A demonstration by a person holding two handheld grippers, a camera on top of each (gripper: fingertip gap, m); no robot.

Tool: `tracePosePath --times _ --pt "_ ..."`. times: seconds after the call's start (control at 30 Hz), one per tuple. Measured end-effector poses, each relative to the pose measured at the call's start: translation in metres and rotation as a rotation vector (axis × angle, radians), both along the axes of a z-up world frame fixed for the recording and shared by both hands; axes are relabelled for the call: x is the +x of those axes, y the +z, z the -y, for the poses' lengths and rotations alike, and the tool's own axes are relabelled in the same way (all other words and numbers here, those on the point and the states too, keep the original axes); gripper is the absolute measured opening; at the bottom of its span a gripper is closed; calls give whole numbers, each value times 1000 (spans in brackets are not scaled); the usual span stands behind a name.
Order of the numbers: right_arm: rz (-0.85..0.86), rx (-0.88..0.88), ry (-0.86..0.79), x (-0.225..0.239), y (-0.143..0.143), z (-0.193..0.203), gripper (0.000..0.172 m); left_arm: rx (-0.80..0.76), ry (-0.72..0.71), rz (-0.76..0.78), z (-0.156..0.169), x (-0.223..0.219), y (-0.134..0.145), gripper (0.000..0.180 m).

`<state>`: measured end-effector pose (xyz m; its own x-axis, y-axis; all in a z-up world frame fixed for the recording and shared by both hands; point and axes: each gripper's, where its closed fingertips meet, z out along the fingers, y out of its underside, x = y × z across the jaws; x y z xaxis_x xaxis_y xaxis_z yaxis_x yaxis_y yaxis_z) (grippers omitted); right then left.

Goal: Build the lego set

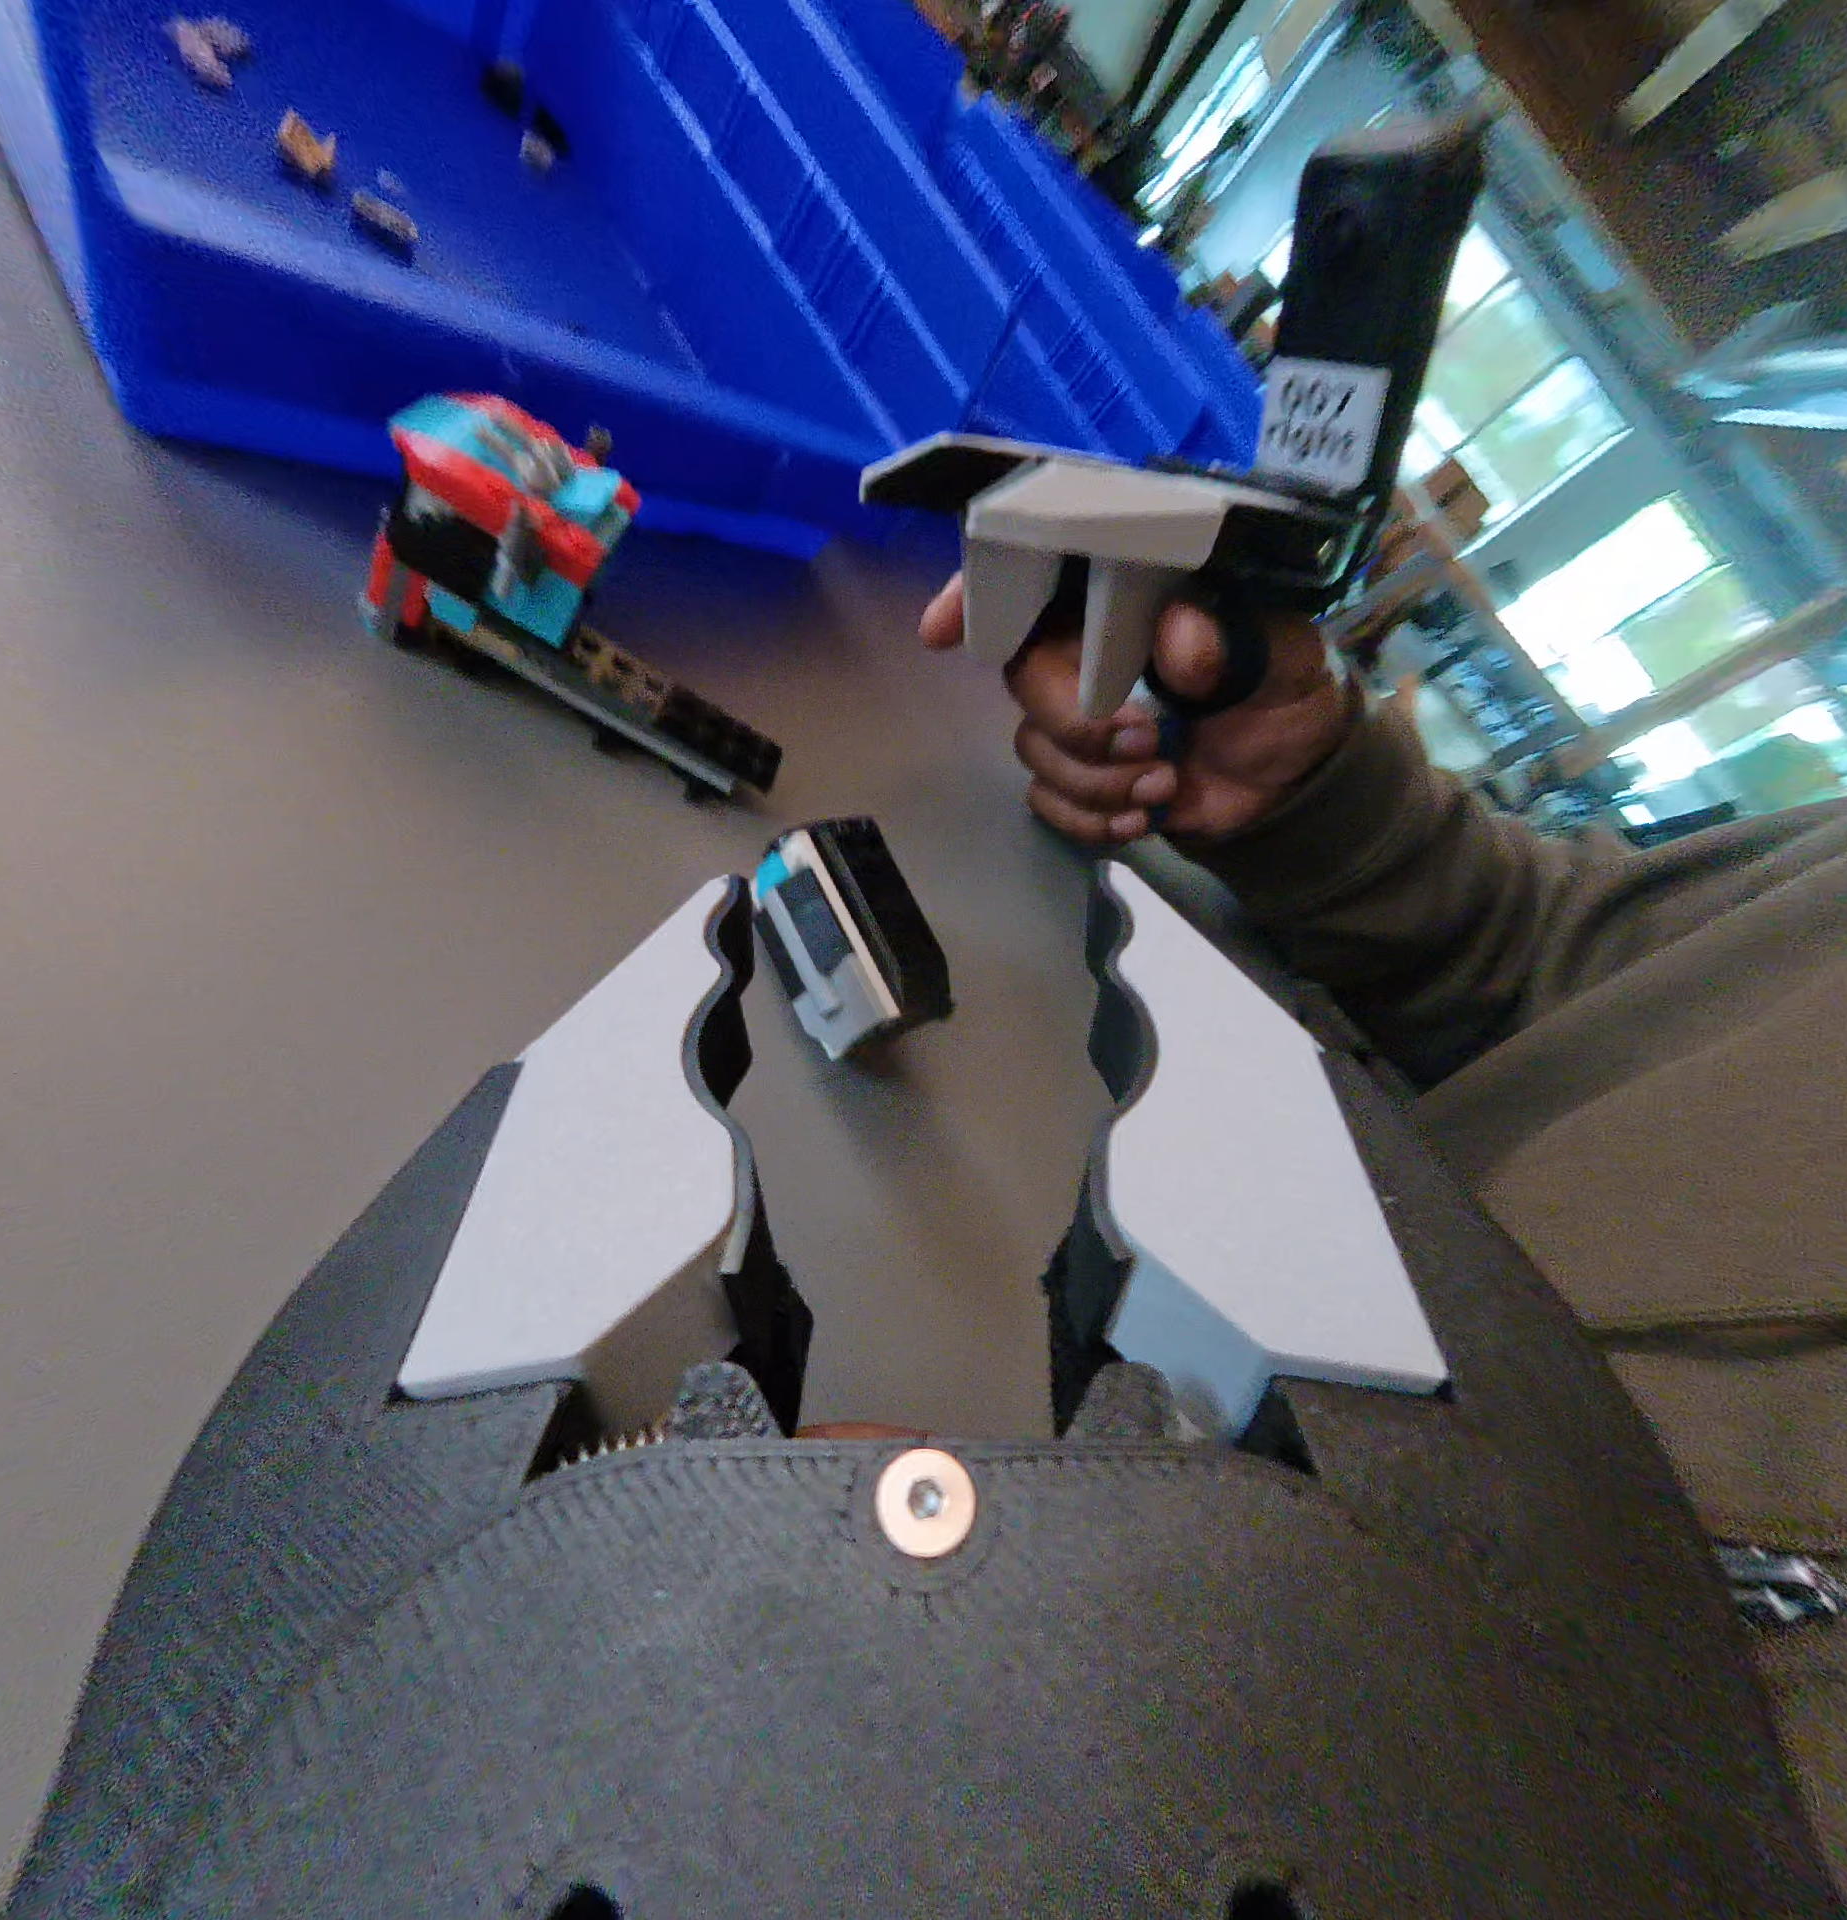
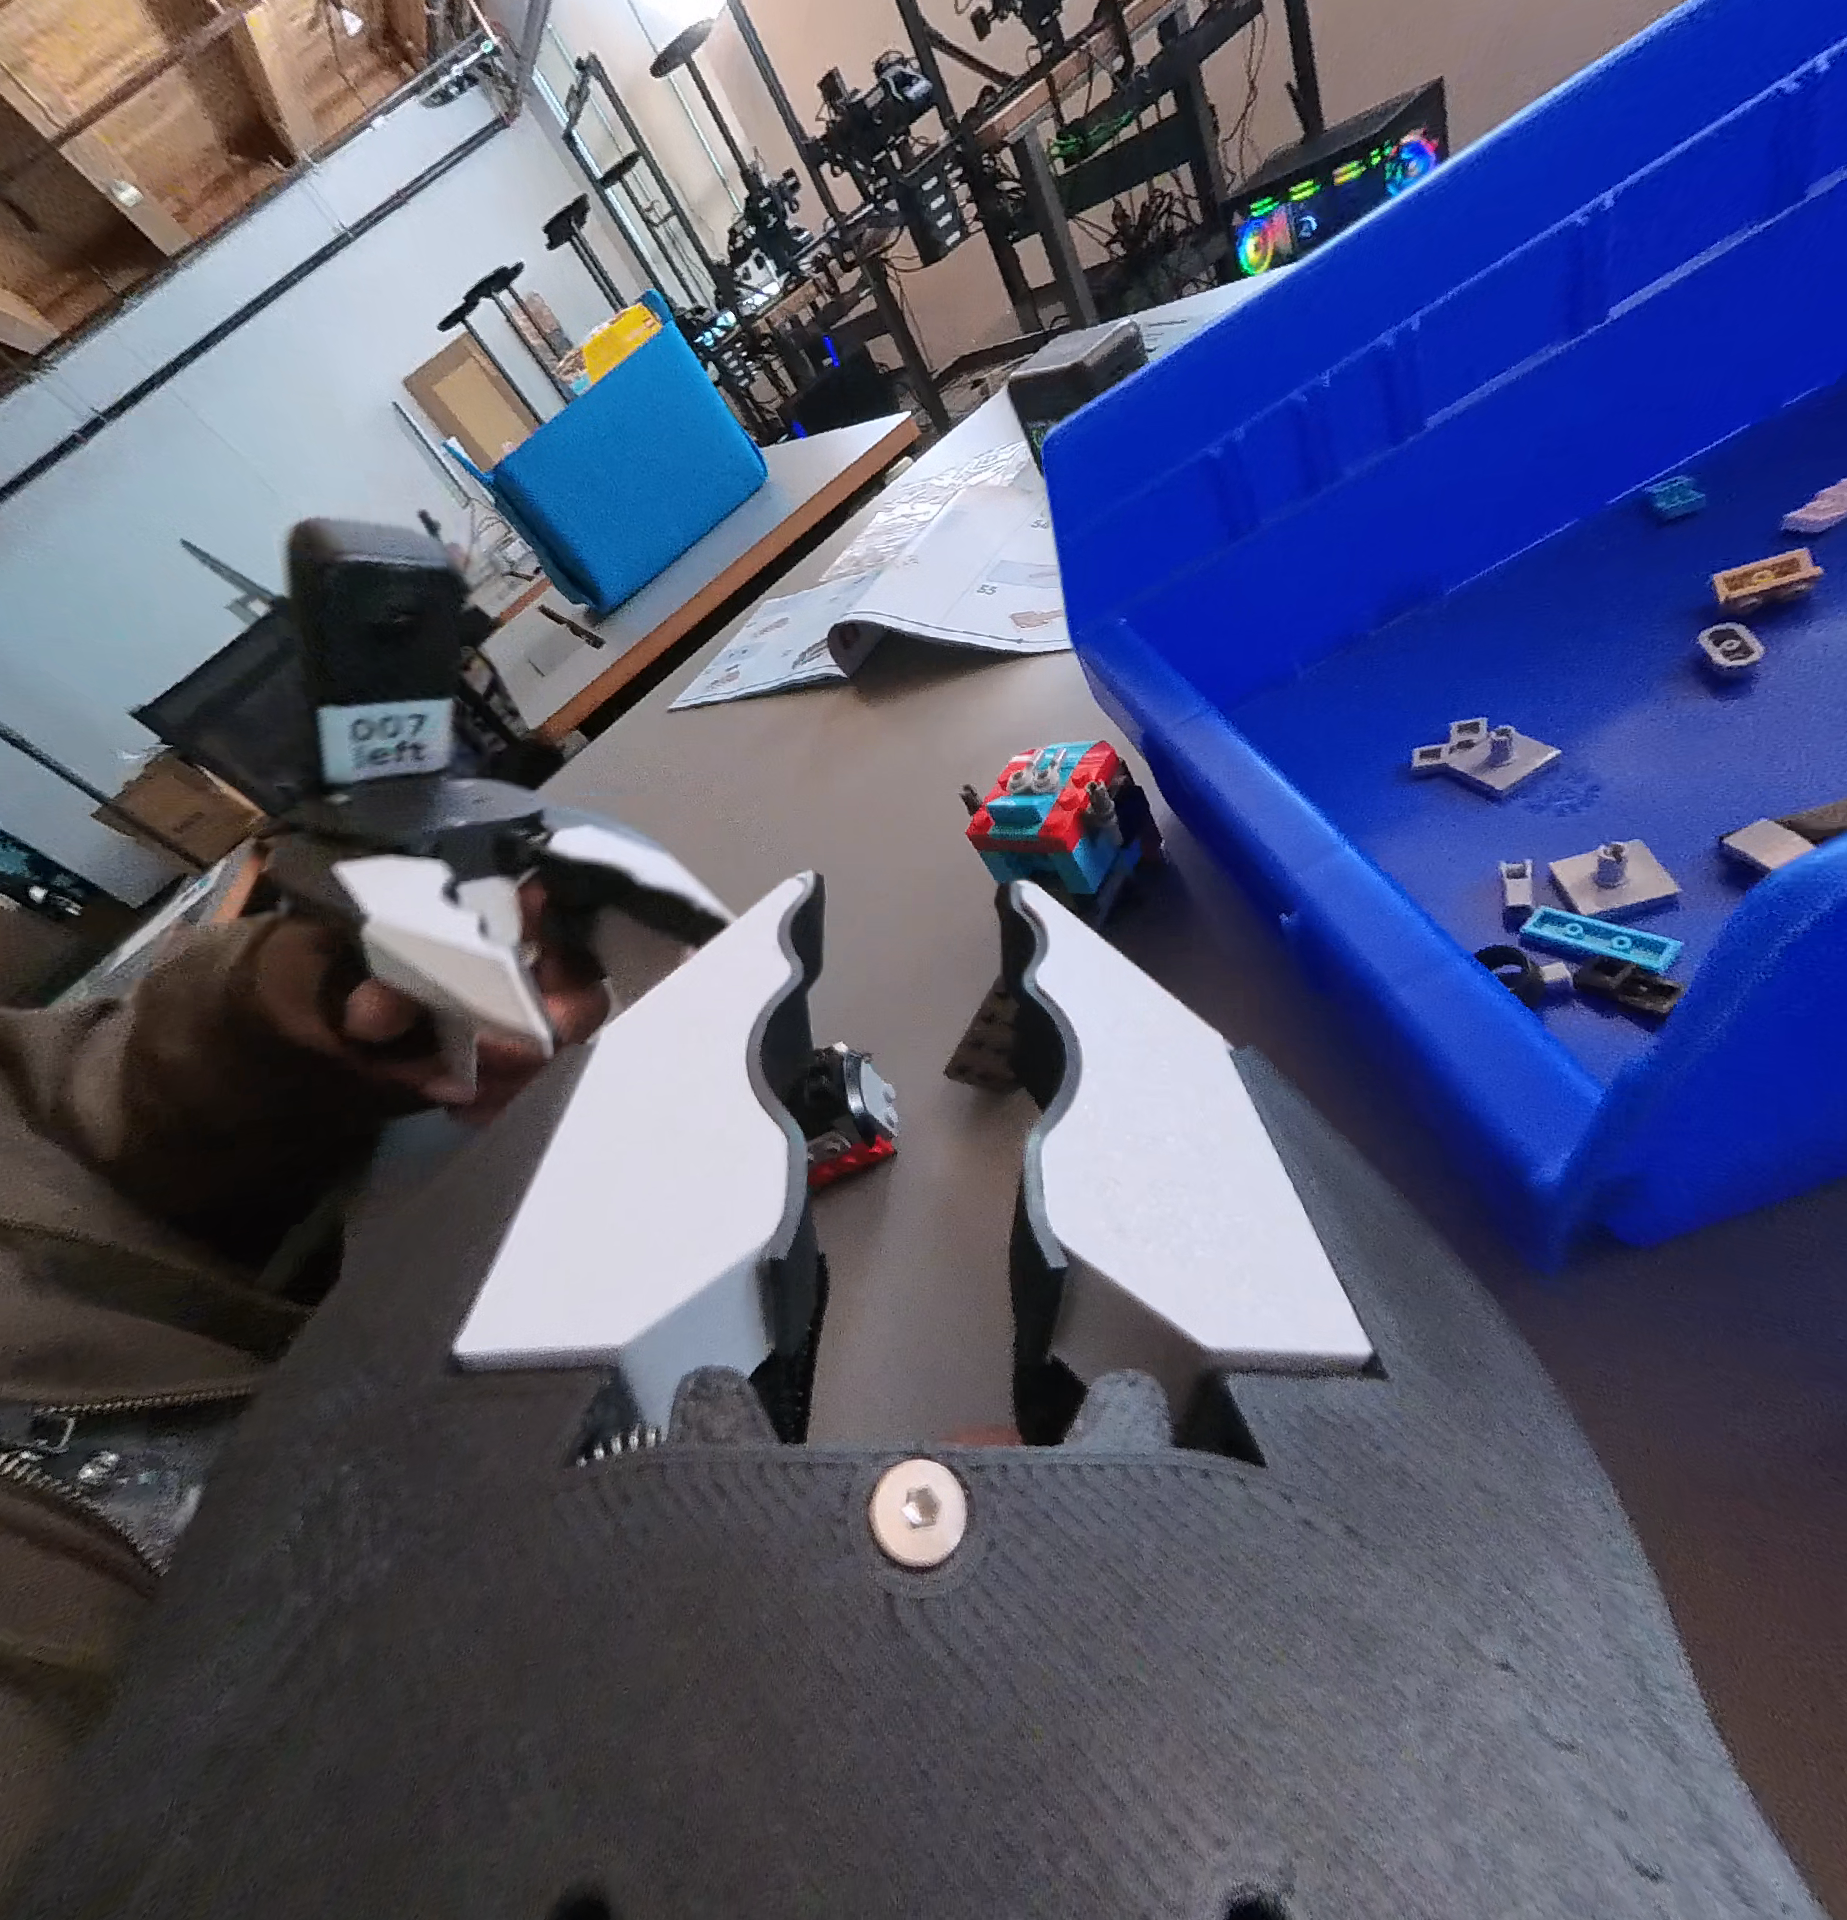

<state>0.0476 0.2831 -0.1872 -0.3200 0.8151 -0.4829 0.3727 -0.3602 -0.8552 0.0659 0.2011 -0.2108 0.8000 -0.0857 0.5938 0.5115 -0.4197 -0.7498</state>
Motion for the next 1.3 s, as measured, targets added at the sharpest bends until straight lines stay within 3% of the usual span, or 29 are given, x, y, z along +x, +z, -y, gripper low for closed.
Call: tracePosePath --times 0.37,0.53,0.6,0.87,1.0,1.1,1.3 --pt "-5 9 -22 4 -4 3 34 -269 161 -387 -13 18 -41 63" --pt "-6 15 42 12 -3 7 34 -327 149 -493 -17 13 -49 36" --pt "-13 40 86 17 -3 9 35 -325 128 -552 -17 10 -49 35" --pt "-128 249 342 45 -2 32 45 -159 -127 -737 -16 15 -40 34" --pt "-219 454 431 47 -8 44 60 -13 -283 -826 -13 22 -31 34" --pt "-258 584 497 43 -17 54 69 73 -359 -798 -13 24 -23 34" --pt "-380 625 520 37 -9 66 65 223 -402 -698 -12 13 -1 33"
